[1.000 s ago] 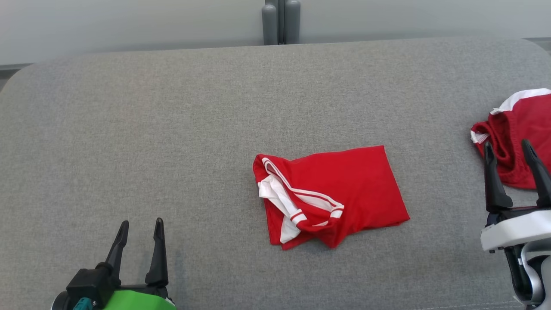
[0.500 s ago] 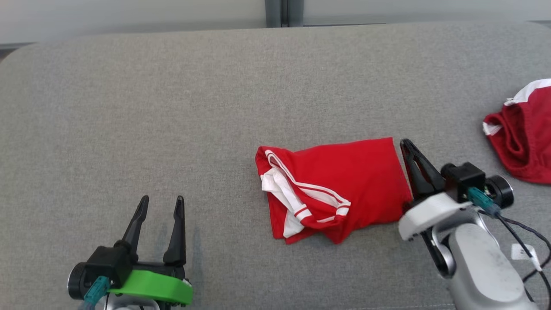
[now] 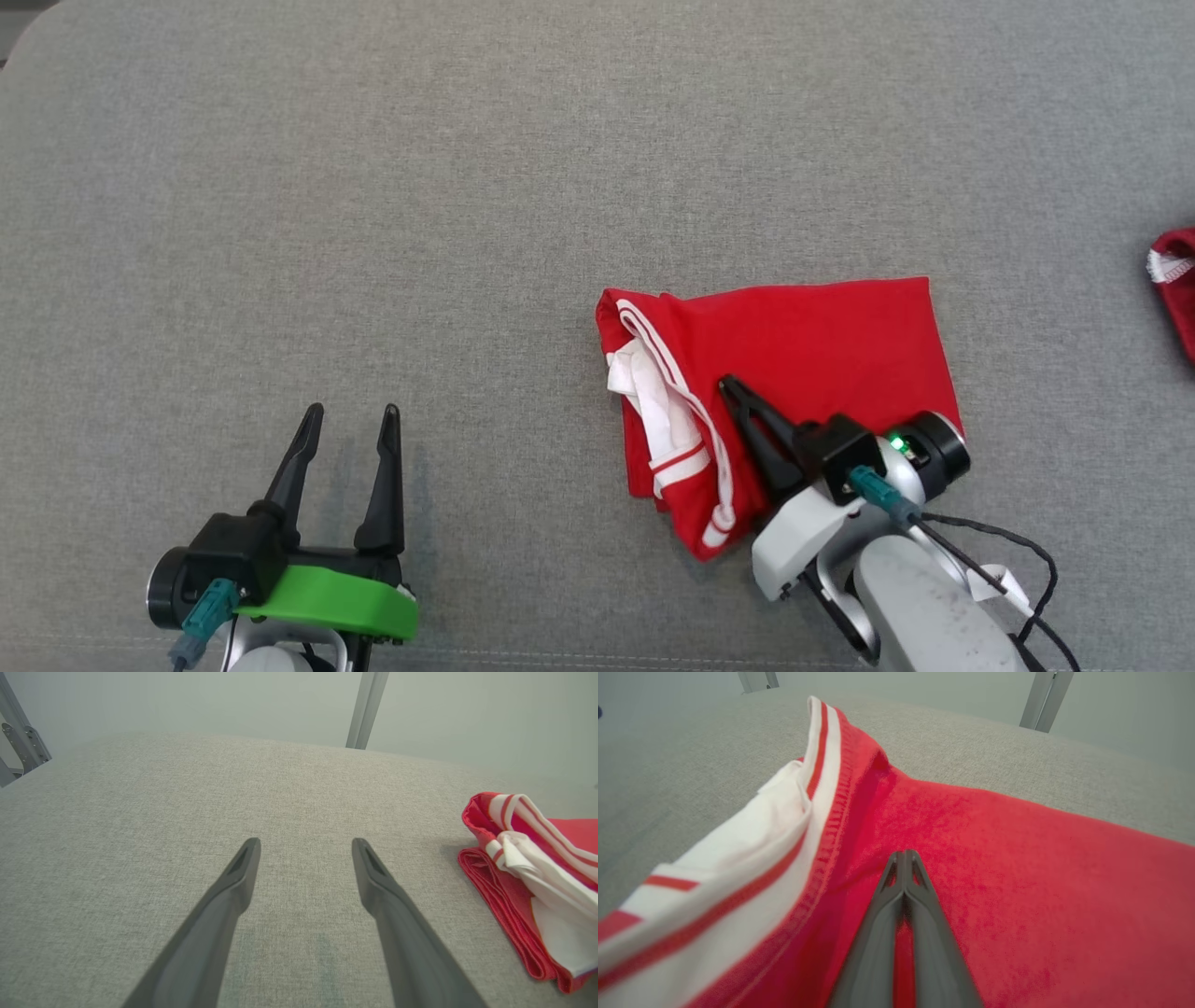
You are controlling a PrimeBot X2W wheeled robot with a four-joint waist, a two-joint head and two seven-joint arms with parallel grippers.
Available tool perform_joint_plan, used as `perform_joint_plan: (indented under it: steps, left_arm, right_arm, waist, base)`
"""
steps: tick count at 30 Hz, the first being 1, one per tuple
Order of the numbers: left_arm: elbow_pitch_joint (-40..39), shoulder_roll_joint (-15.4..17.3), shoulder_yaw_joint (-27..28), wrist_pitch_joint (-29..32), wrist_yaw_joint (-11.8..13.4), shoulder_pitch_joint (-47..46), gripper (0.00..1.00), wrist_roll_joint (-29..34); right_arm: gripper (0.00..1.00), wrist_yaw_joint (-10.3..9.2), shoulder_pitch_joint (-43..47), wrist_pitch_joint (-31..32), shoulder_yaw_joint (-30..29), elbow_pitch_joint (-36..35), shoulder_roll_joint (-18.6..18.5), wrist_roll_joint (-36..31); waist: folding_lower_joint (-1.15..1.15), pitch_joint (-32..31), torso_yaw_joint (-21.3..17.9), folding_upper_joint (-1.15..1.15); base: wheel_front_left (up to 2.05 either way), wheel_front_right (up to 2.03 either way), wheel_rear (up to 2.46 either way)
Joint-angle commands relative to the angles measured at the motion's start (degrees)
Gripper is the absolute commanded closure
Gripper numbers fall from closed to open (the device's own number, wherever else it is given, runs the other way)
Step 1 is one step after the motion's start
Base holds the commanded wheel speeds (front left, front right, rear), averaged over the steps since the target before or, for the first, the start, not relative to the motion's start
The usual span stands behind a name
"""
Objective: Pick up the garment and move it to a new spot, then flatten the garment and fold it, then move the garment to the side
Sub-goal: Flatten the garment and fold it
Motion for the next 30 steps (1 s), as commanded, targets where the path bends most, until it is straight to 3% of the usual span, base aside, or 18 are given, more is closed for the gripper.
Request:
perform_joint_plan:
  steps: [1,9,16,20,24,26,28,30]
  left_arm:
    - [0.0,0.18,0.18,-0.17,-0.16,-0.91,0.0,-0.05]
    - [0.6,0.04,0.15,-0.16,-0.16,-0.98,0.0,-0.29]
    - [0.85,-0.06,0.66,-0.16,-0.16,0.02,0.0,-0.26]
    - [0.2,-0.08,2.17,-0.17,-0.16,1.48,0.0,-0.4]
    - [-1.47,-0.08,5.59,-0.16,-0.16,3.39,0.0,-1.42]
    - [-2.1,-0.13,7.01,-0.16,-0.15,4.16,0.0,-1.47]
    - [-2.39,-0.15,8.27,-0.16,-0.15,4.7,0.0,-1.47]
    - [-2.35,-0.14,9.03,-0.16,-0.15,5.28,0.0,-1.08]
  right_arm:
    - [1.0,-0.09,0.2,-0.23,0.23,0.14,-0.19,0.3]
    - [1.0,-0.07,-0.58,-0.22,10.61,0.76,0.16,1.83]
    - [1.0,-0.07,-1.19,-0.24,13.1,-1.15,0.19,4.37]
    - [1.0,-0.08,1.23,-0.23,9.79,-6.43,0.13,6.05]
    - [1.0,-0.06,7.19,-0.23,-2.14,-16.67,0.12,4.7]
    - [0.58,-0.06,9.28,-0.21,-6.02,-18.74,0.05,3.16]
    - [0.0,-0.07,10.78,-0.19,-8.97,-20.37,-0.54,2.13]
    - [0.0,-0.07,12.17,-0.19,-11.19,-21.39,-1.21,1.93]
  waist:
    - [0.0,0.27,0.35,0.0]
    - [0.0,-0.32,0.57,0.0]
    - [0.0,-1.36,-0.39,0.0]
    - [0.0,-3.59,-1.91,0.0]
    - [0.0,-6.35,-4.12,0.0]
    - [0.0,-7.05,-5.33,0.0]
    - [0.0,-7.82,-6.36,0.0]
    - [0.0,-8.28,-7.15,0.0]
  base:
    - [0.0,0.0,0.0]
    - [0.0,0.0,0.0]
    - [0.0,0.0,0.0]
    - [0.0,0.0,0.0]
    - [0.0,0.0,0.0]
    - [0.0,0.0,0.0]
    - [0.0,0.0,0.0]
    - [0.0,0.0,0.0]
